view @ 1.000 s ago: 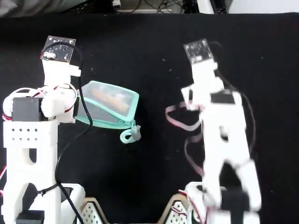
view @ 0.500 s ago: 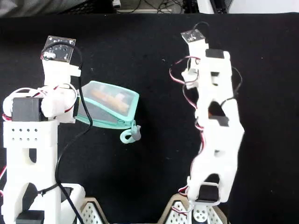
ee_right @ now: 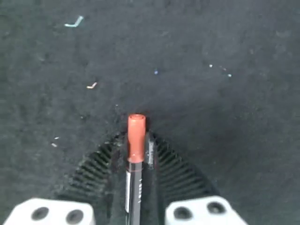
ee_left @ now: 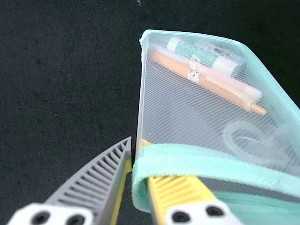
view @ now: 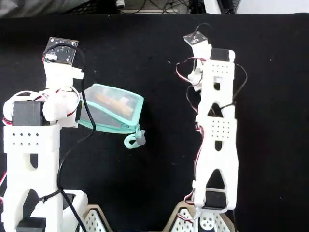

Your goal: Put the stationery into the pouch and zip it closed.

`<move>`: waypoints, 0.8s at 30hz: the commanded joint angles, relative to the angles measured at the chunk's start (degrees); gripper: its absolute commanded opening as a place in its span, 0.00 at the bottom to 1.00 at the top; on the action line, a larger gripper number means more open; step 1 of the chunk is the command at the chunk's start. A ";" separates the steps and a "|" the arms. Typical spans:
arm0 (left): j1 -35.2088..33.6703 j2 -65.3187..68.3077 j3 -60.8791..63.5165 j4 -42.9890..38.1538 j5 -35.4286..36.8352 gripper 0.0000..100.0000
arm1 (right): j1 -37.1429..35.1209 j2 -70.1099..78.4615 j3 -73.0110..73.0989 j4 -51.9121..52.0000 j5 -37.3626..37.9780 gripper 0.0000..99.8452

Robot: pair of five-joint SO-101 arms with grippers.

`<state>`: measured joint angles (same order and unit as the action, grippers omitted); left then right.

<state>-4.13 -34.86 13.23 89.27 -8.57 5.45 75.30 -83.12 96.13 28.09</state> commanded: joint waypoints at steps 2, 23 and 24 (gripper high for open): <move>-0.84 -0.79 -0.48 -0.26 -0.44 0.03 | -0.26 0.75 -12.79 5.01 0.18 0.01; -0.84 -0.35 -0.84 -0.35 -0.44 0.03 | 0.35 -27.12 -3.82 5.45 -10.11 0.01; -0.84 -0.35 -0.84 -0.35 -0.44 0.03 | 0.18 -29.32 -1.10 5.45 -10.20 0.01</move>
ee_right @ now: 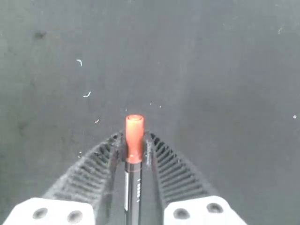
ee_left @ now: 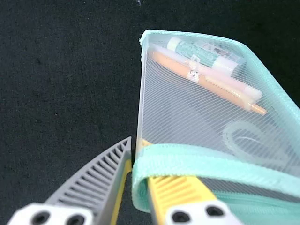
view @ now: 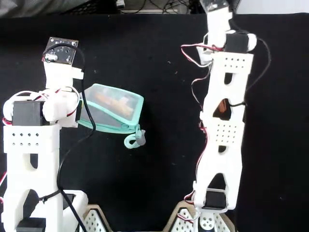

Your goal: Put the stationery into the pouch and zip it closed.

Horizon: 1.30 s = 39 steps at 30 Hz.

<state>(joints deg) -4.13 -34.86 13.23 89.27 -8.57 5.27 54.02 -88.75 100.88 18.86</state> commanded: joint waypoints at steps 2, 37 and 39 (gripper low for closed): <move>-0.84 -0.35 -0.84 -0.35 -0.44 0.03 | -0.62 -13.32 11.47 0.62 -0.97 0.01; -0.75 -0.35 -0.66 -0.35 -0.44 0.03 | -8.79 -44.18 118.99 -32.09 24.35 0.22; -0.75 -0.35 -0.66 -0.35 -0.44 0.03 | -8.70 -41.63 117.49 -32.18 24.79 0.22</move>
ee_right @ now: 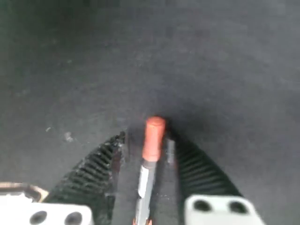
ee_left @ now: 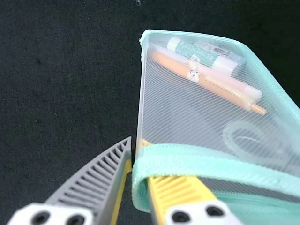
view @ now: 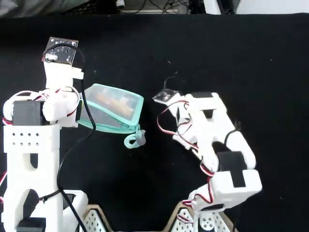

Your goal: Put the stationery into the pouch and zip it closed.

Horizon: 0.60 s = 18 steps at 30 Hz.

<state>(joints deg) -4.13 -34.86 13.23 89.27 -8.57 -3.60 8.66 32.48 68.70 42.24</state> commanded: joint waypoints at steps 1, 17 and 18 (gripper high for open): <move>-0.75 -0.35 -0.66 -0.35 -0.44 0.03 | 0.18 4.70 -4.44 0.00 1.41 0.21; -0.75 -0.35 -0.66 -0.35 -0.44 0.03 | 0.79 -2.51 -0.92 -0.09 3.34 0.01; -0.75 -0.35 -0.66 -0.35 -0.44 0.03 | 0.70 -6.46 0.57 -0.09 3.34 0.01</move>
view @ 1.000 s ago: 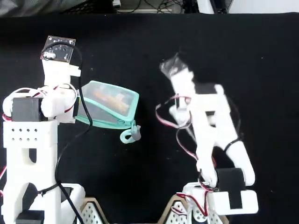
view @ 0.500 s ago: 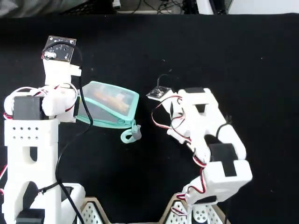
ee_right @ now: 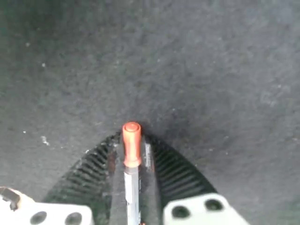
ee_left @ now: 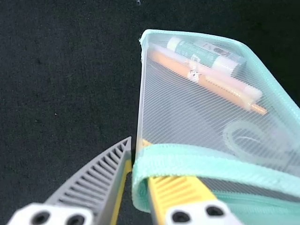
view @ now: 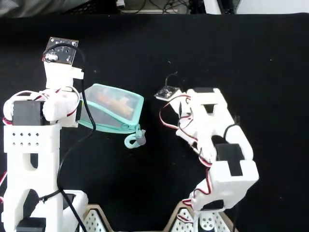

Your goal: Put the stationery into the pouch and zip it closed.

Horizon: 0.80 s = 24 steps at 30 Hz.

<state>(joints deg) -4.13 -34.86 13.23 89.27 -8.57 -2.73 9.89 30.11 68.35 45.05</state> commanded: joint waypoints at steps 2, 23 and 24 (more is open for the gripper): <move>-0.75 -0.35 -0.66 -0.35 -0.44 0.03 | -0.26 -17.10 6.02 0.44 0.44 0.01; -0.75 -0.26 -0.40 -0.35 -0.35 0.03 | -36.22 -95.25 4.97 -10.81 -29.27 0.01; -0.75 -0.26 -0.40 -0.35 -0.35 0.03 | -39.47 -95.96 4.79 -12.04 -29.63 0.01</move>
<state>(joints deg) -4.13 -34.86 13.23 89.27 -8.57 -34.20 -83.74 38.02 60.53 17.45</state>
